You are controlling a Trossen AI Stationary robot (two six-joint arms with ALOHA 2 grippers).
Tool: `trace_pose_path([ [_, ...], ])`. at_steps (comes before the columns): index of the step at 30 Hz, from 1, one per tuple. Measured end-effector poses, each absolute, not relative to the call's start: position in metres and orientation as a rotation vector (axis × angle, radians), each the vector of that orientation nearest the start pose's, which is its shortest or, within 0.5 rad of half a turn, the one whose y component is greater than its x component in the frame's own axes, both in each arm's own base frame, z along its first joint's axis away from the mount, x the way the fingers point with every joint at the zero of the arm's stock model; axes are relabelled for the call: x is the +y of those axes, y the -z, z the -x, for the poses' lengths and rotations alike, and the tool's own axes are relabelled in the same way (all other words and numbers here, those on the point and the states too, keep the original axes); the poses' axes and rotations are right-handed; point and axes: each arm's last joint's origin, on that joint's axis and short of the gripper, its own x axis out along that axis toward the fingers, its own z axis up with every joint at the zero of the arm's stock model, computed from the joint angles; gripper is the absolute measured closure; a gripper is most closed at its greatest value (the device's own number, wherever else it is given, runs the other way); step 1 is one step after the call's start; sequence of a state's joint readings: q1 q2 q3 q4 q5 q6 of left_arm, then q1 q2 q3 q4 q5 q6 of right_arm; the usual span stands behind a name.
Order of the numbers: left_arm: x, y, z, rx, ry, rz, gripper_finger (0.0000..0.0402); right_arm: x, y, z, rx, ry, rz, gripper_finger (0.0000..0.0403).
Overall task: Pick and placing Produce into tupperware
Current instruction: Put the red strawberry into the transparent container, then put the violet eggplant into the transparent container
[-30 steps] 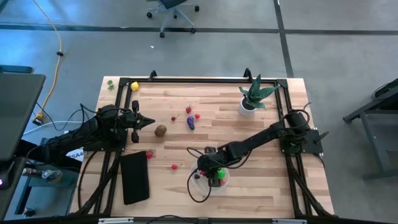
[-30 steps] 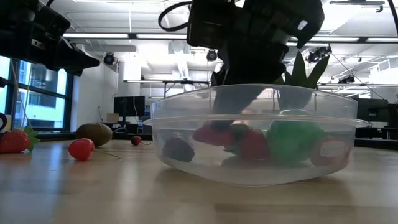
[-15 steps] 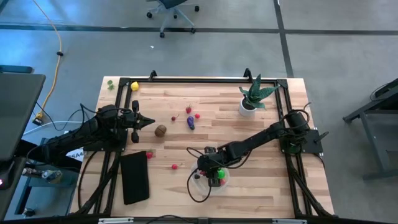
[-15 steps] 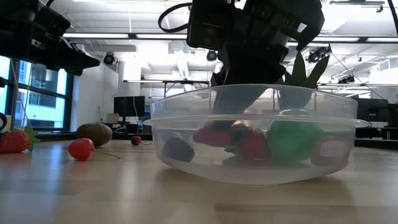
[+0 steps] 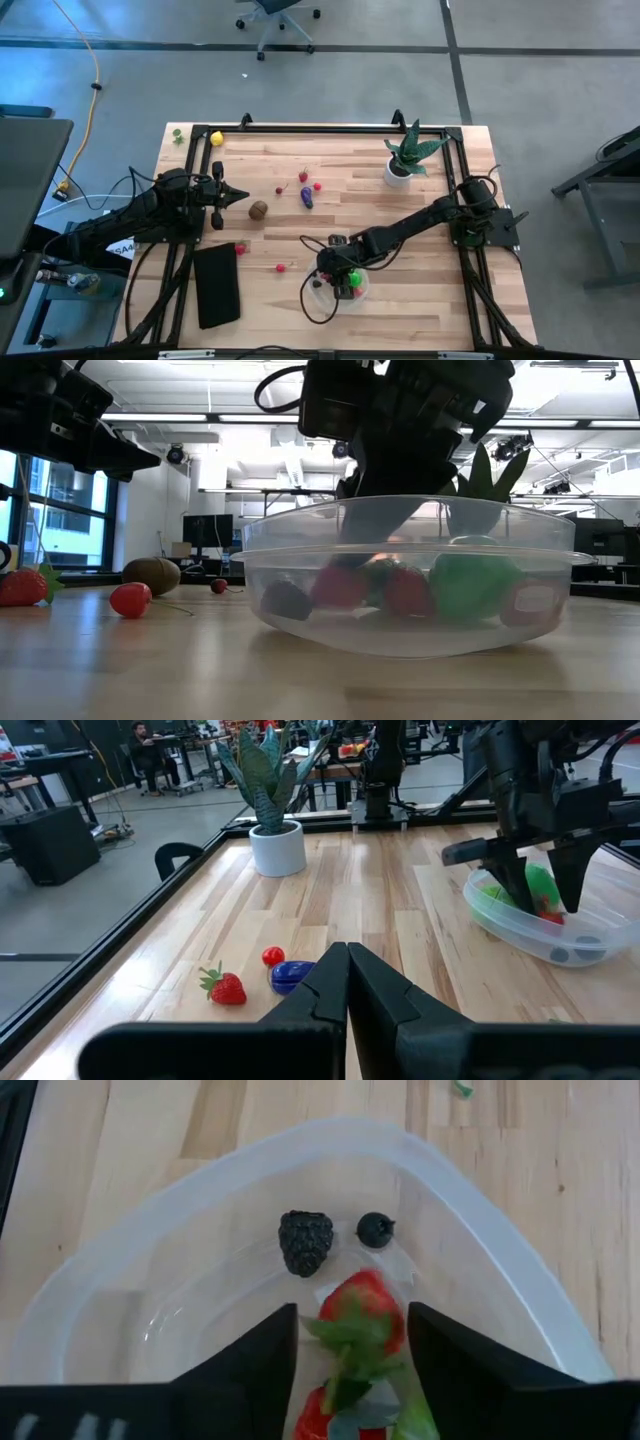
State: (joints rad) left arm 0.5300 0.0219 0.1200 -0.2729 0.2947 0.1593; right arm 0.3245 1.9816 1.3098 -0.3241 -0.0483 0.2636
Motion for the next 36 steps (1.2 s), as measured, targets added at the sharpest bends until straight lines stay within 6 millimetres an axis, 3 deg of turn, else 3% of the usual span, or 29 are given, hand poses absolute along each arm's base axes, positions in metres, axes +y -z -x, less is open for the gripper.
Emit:
trace_pose_path([
  [9,0.037,-0.176,-0.080,0.179,-0.220,-0.088,0.0401,0.129,-0.165,-0.388,1.023,-0.199,-0.100,0.0197],
  [14,0.037,-0.176,-0.080,0.179,-0.221,-0.088,0.0401,0.130,-0.201,-0.397,1.024,-0.129,-0.050,0.0196],
  [18,0.037,-0.176,-0.080,0.179,-0.221,-0.088,0.0401,0.119,-0.238,-0.409,0.949,0.047,0.007,0.0196],
  [22,0.037,-0.176,-0.080,0.179,-0.221,-0.088,0.0401,0.079,-0.271,-0.424,0.871,0.253,-0.110,0.0196],
  [26,0.037,-0.176,-0.080,0.179,-0.221,-0.088,0.0401,0.023,-0.286,-0.437,0.805,0.372,-0.293,0.0196],
  [31,0.037,-0.176,-0.080,0.179,-0.221,-0.088,0.0401,-0.041,-0.257,-0.454,0.870,0.469,-0.555,0.0196],
  [36,0.037,-0.176,-0.080,0.179,-0.221,-0.088,0.0401,-0.070,-0.229,-0.471,0.935,0.450,-0.702,0.0196],
])
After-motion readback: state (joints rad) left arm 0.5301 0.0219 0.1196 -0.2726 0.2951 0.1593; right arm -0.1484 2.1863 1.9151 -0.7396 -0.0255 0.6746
